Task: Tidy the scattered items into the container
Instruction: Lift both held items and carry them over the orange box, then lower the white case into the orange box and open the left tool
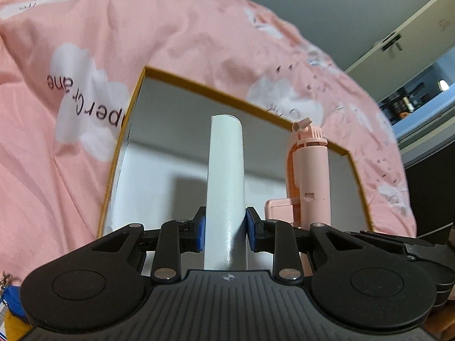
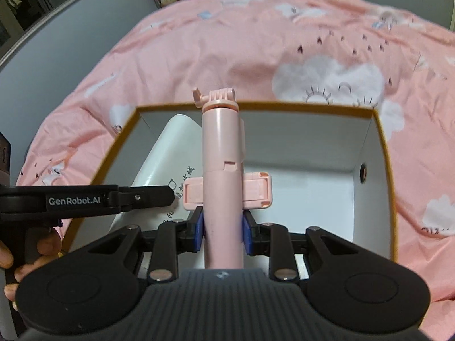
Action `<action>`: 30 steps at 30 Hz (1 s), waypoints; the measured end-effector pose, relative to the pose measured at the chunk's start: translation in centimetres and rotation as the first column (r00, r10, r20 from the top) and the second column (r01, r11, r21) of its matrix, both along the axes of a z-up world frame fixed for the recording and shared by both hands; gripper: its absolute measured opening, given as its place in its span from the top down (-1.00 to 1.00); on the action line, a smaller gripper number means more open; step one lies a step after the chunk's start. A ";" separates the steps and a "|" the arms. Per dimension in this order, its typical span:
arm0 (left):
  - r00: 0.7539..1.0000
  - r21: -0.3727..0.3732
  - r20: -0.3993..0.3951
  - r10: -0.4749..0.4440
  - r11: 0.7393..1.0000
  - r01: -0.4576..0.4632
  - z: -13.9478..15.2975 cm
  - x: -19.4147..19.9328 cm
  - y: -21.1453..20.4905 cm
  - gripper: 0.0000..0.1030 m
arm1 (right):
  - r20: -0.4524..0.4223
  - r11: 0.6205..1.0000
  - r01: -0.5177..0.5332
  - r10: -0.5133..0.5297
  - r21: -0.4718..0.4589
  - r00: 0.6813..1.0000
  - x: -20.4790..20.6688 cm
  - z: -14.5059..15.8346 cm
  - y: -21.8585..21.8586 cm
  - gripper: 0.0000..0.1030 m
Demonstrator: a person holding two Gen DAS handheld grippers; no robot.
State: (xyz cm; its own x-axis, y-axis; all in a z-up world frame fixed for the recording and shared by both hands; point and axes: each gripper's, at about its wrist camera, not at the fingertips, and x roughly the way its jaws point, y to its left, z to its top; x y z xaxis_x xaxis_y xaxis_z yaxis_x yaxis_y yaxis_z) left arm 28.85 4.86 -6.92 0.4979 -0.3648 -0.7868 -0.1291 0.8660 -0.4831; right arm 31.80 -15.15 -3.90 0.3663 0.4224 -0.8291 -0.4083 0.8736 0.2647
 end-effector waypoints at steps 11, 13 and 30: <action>0.992 0.075 -0.122 -0.013 0.997 0.022 -2.2 1.8 -1.4 0.38 | -0.103 0.995 -0.015 0.004 -0.101 0.995 2.1 -3.0 1.1 0.43; 0.991 0.083 -0.135 -0.023 0.996 0.034 -2.7 1.8 -1.7 0.38 | -0.109 0.994 -0.011 -0.001 -0.110 0.994 2.2 -3.2 1.0 0.43; 0.994 0.254 -0.091 -0.056 0.964 0.078 -0.2 1.1 -1.9 0.37 | -0.145 0.990 -0.047 0.027 -0.133 0.989 1.6 -4.1 1.9 0.43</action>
State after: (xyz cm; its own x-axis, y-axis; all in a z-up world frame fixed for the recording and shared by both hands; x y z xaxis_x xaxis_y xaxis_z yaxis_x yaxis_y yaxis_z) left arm 29.94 2.91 -7.14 0.4086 -0.1752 -0.8957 -0.0969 0.9675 -0.2334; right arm 33.41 -13.27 -7.98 0.2266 0.3134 -0.9222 -0.4075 0.8905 0.2025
